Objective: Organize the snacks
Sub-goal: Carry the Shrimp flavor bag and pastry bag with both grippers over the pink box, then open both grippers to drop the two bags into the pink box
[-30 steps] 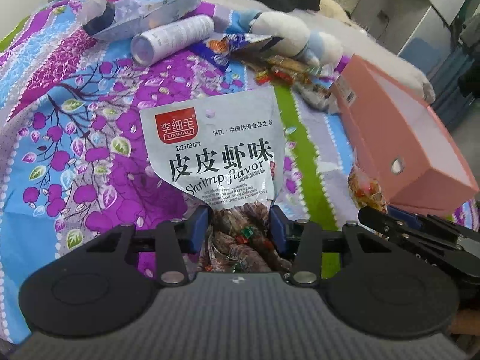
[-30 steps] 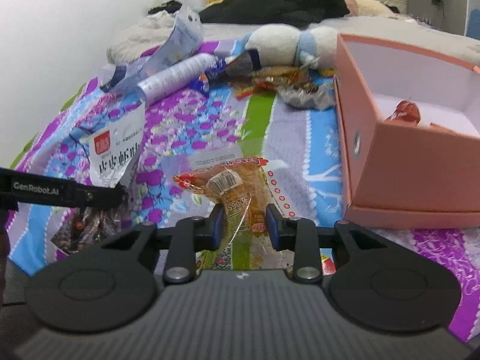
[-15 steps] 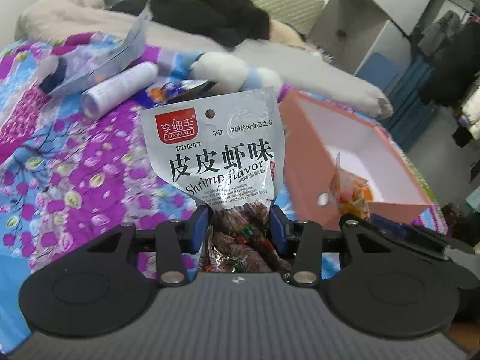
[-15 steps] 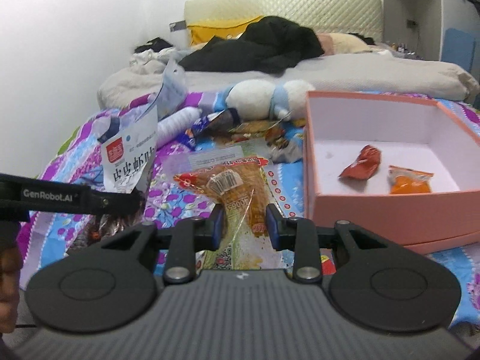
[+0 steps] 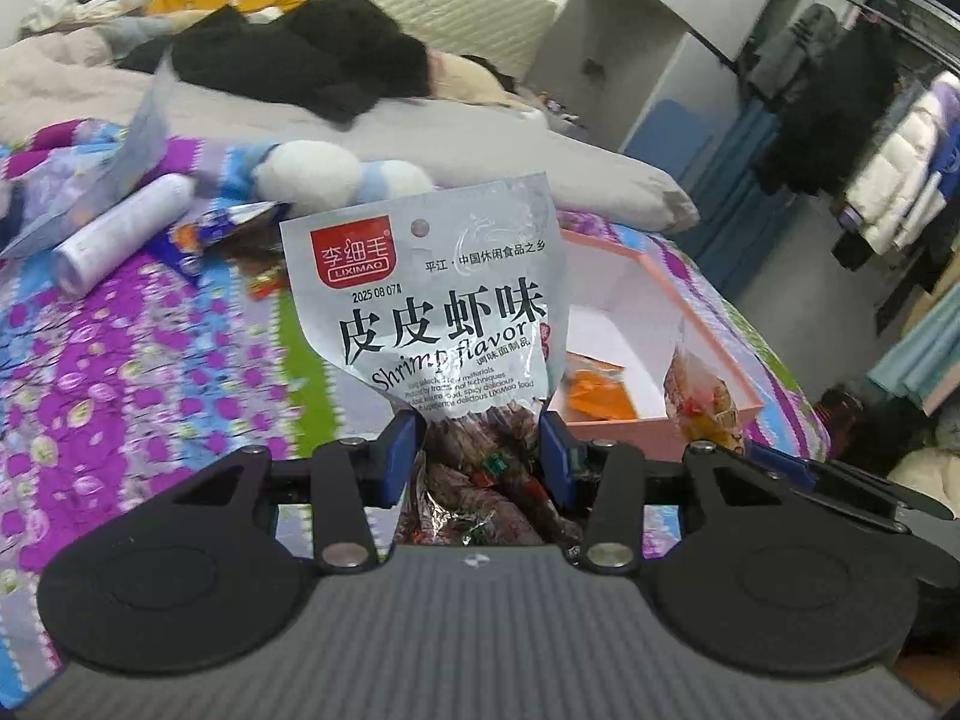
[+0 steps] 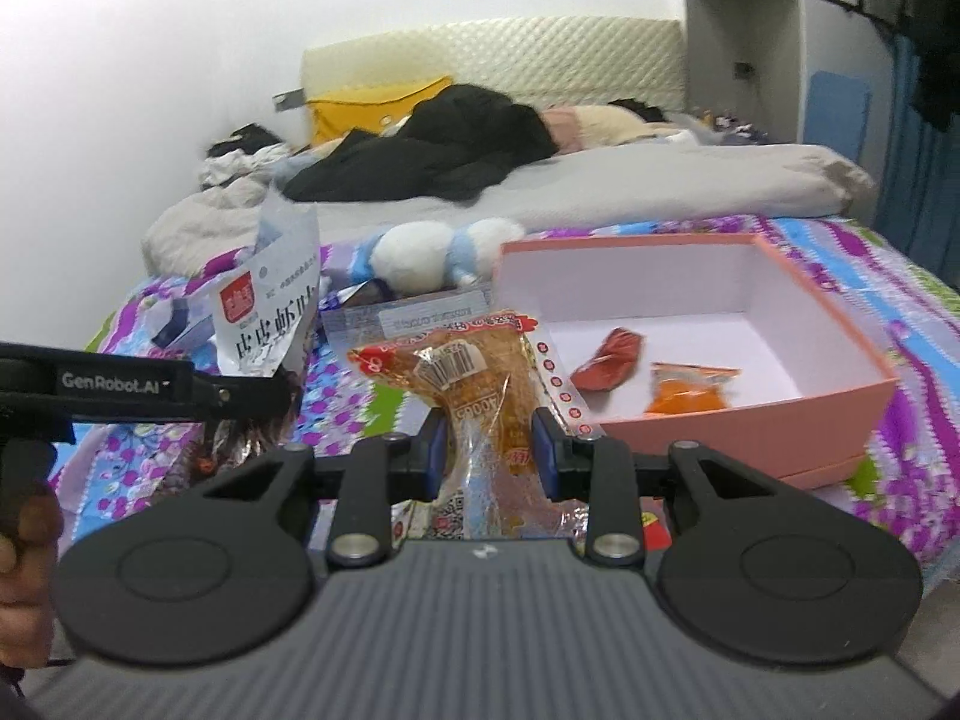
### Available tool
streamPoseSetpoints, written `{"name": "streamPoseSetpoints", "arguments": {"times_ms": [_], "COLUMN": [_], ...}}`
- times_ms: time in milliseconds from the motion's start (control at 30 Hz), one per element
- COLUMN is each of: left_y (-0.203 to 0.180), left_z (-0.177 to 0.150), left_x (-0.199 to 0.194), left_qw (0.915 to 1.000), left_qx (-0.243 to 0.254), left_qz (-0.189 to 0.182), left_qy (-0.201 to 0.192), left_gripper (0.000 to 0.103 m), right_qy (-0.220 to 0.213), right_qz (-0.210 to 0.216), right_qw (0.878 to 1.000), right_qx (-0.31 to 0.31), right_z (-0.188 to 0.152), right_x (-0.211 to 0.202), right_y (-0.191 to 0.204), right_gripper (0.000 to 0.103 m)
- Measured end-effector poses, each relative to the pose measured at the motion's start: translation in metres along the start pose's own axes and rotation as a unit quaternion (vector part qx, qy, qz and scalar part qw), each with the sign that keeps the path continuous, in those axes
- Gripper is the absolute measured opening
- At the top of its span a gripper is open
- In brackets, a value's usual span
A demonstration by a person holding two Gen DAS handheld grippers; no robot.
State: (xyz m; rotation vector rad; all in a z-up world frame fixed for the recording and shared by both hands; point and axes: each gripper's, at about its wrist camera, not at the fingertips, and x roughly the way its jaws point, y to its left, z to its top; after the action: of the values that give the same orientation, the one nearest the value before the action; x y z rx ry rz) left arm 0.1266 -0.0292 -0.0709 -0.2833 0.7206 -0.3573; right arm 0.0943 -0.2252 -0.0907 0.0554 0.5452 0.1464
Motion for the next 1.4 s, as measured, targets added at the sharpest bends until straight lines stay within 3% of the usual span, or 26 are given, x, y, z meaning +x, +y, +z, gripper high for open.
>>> {"name": "streamPoseSetpoints", "arguments": {"times_ms": [200,467,967,1200,1400], "left_y": [-0.033,-0.066,-0.088,-0.091,-0.089], "left_z": [0.008,0.047,0.123,0.119,0.113], "left_x": [0.024,0.084,0.232,0.284,0.302], "left_qw": [0.9993,0.9975,0.9941,0.9905,0.9884], "left_qx": [0.021,0.045,0.071,0.076,0.085], "left_qz": [-0.028,-0.045,-0.022,-0.011,0.004], "left_qy": [0.010,0.031,0.078,0.114,0.126], "left_gripper": [0.050,0.050,0.050,0.050,0.052], "right_qy": [-0.010,-0.006,0.028,0.077,0.089], "right_qz": [-0.027,-0.042,-0.055,-0.057,-0.053], "right_qw": [0.999,0.998,0.996,0.993,0.990], "right_qx": [0.017,0.038,0.057,0.070,0.090], "right_z": [0.007,0.034,0.073,0.062,0.053], "right_x": [-0.003,0.032,0.133,0.183,0.193], "right_y": [-0.022,-0.054,-0.134,-0.158,-0.170], "right_gripper": [0.033,0.033,0.033,0.033,0.039]}}
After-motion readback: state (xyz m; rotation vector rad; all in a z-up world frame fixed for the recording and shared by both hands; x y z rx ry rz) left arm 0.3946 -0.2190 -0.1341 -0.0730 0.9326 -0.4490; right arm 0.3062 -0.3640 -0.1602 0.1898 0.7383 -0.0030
